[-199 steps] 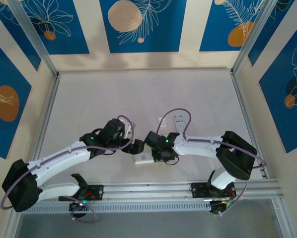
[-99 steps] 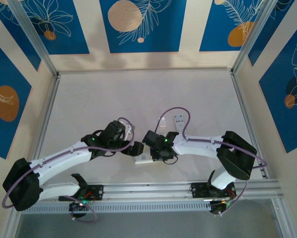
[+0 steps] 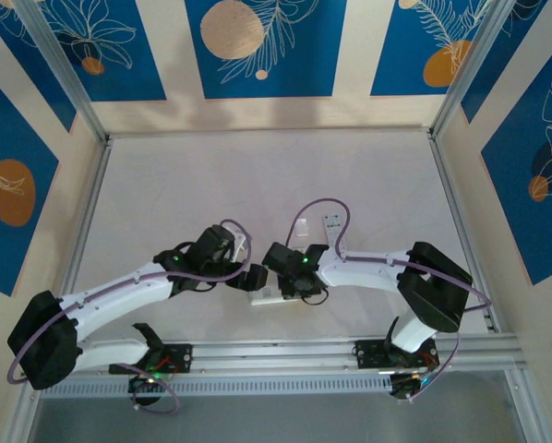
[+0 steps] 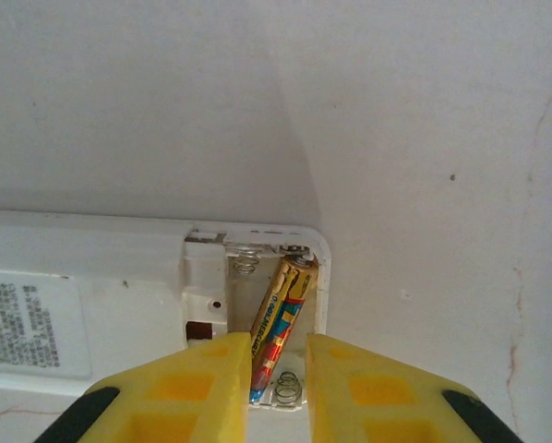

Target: Load the batteries into the remote control

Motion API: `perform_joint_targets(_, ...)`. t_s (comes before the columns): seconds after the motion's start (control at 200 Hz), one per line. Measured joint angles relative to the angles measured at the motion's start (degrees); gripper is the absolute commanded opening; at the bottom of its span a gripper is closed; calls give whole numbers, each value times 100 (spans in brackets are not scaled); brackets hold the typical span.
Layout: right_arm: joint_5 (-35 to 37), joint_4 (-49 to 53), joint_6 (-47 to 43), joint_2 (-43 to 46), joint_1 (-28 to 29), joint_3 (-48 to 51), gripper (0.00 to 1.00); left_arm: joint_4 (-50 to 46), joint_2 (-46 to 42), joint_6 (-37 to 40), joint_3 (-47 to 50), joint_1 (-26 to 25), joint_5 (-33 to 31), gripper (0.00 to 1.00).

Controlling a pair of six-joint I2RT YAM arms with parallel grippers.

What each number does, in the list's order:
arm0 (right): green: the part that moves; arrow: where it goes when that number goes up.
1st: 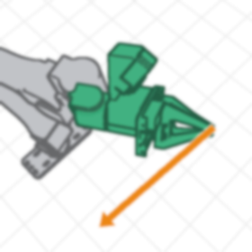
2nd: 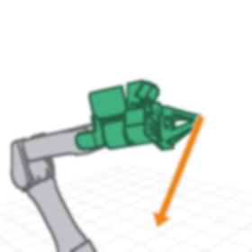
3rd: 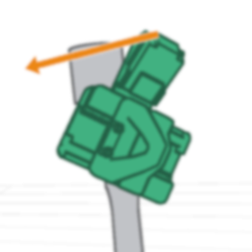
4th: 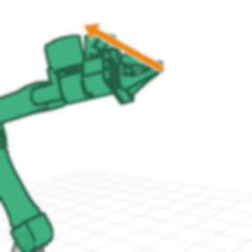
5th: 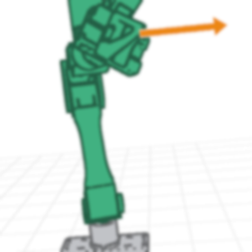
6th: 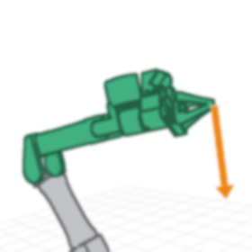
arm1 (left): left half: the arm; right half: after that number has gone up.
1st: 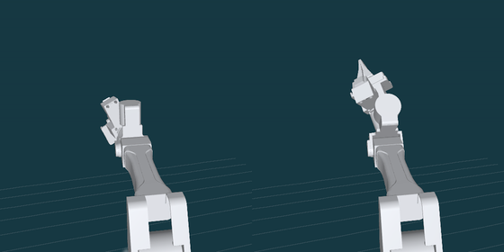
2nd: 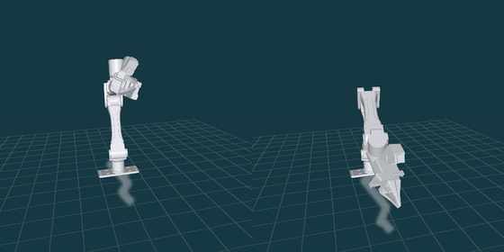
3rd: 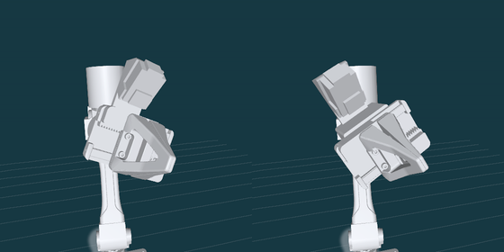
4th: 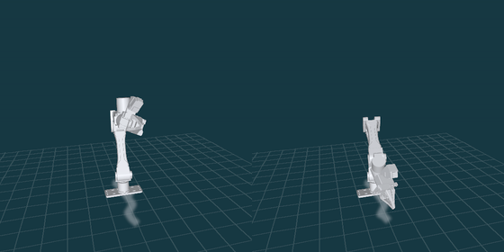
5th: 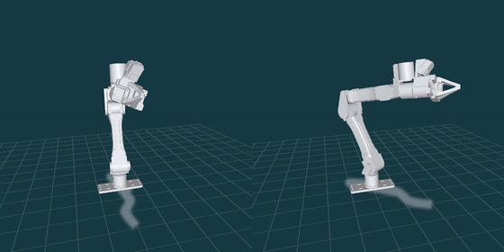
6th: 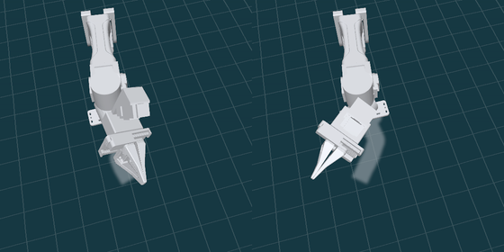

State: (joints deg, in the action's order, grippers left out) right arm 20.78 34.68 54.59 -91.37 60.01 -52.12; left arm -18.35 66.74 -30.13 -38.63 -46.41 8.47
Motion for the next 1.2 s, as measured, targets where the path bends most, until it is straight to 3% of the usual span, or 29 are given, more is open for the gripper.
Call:
perform_joint_targets(0.88, 72, -175, -72, 170, -87, 22, 18, 168, 26, -4, 72, 0, -2, 100)
perform_joint_targets(1.2, 463, -542, -428, 170, 101, 378, 18, 175, 26, -101, 76, 0, -2, 100)
